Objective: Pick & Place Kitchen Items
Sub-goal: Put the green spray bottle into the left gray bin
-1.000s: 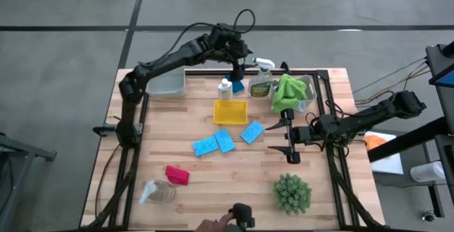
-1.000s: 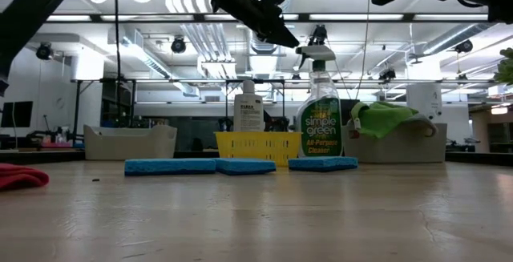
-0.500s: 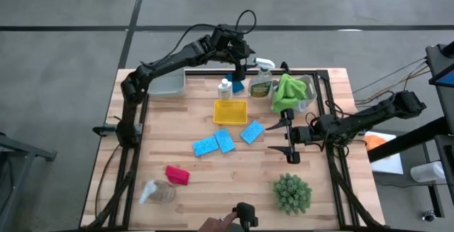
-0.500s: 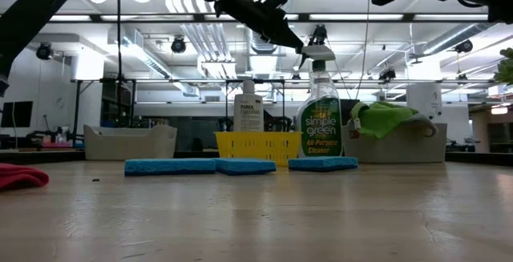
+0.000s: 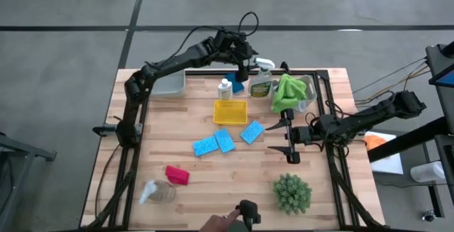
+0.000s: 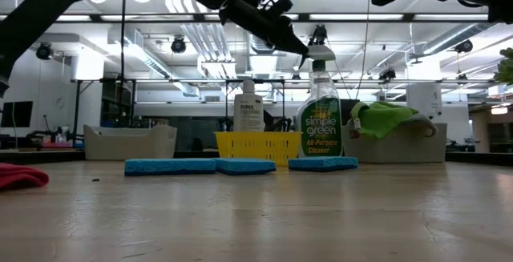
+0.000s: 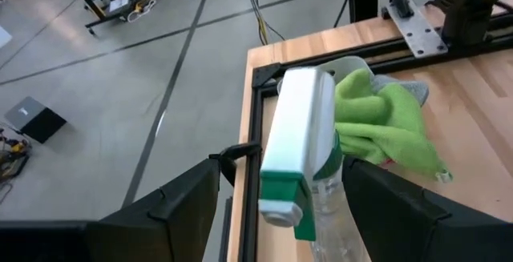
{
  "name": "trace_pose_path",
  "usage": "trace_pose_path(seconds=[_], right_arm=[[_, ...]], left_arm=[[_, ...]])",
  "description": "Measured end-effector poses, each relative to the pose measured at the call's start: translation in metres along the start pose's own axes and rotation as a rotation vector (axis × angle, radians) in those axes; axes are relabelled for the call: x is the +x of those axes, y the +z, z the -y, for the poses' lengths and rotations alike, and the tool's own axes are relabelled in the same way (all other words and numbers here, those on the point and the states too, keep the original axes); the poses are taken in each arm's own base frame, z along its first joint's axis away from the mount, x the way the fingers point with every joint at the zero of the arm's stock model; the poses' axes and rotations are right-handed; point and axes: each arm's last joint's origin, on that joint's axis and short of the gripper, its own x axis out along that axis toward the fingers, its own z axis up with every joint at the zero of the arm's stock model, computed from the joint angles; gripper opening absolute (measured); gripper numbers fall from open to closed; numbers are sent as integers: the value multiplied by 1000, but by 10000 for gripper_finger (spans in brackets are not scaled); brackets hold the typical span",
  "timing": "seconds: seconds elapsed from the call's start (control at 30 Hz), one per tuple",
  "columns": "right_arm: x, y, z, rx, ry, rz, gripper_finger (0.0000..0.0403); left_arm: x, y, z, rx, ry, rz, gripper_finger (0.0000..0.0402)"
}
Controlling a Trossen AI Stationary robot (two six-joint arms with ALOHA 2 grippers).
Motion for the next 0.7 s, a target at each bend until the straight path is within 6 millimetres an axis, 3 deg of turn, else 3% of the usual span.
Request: trace_pose_path(seconds=[0.3, 0.7], right_arm=[[0, 0, 0, -1, -1, 0, 283], [0, 0, 0, 1, 0, -2, 283]], left_arm=[[1, 1, -1, 2, -16, 28, 247], [3, 2, 0, 0, -21, 56, 127]])
